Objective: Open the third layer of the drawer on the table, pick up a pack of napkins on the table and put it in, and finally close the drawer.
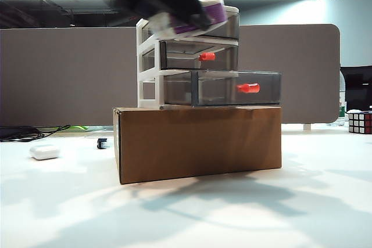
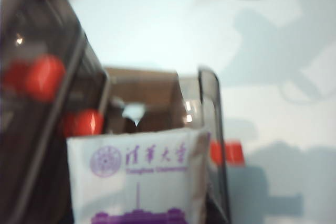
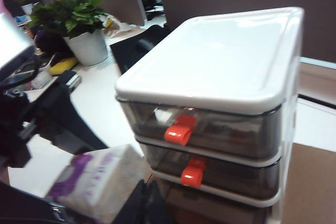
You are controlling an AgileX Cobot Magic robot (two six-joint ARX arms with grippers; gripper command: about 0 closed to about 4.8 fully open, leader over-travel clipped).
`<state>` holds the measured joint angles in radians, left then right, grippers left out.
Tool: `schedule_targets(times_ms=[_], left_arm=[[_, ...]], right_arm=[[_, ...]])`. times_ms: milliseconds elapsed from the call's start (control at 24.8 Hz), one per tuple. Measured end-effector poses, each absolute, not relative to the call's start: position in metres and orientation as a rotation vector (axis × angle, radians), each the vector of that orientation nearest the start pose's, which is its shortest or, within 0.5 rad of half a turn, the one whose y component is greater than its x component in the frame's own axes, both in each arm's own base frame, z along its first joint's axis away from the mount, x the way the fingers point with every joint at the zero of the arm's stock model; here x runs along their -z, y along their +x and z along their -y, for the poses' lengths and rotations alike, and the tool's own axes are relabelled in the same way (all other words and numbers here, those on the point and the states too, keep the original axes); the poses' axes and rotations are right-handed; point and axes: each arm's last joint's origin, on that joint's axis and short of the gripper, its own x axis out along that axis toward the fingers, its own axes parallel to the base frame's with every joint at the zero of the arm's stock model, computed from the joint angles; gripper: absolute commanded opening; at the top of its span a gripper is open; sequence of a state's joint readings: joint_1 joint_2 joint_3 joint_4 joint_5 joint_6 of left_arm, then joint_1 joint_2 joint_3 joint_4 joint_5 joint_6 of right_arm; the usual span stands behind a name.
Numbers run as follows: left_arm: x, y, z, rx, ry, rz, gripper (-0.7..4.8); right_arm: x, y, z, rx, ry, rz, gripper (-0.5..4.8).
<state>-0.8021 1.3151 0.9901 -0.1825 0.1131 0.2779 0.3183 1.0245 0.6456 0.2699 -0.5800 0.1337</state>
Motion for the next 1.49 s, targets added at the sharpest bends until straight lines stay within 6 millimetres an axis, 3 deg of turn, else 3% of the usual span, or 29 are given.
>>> schedule_targets(times_ms=[201, 563, 1087, 1368, 1489], left_arm=[[-0.294, 0.212, 0.228, 0.985, 0.425, -0.366, 2.05], [-0.277, 0.222, 0.245, 1.007, 0.433, -0.388, 2.05], [-0.262, 0.23, 0.253, 1.0, 0.447, -0.422, 2.16], [-0.262, 0.23, 0.253, 1.0, 0.447, -0.423, 3.12], [-0.262, 0.23, 0.253, 1.0, 0.447, -0.422, 3.12]], right_arm=[[-0.284, 0.207, -0.084, -0.884, 0.14, -0.177, -0.06], [-0.285, 0.206, -0.083, -0.881, 0.14, -0.175, -0.06], [-0.286, 0.206, -0.083, -0.88, 0.14, -0.174, -0.06], [-0.286, 0.206, -0.083, -0.881, 0.14, -0.175, -0.06], [-0.286, 0.206, -0.083, -0.881, 0.14, -0.175, -0.06]])
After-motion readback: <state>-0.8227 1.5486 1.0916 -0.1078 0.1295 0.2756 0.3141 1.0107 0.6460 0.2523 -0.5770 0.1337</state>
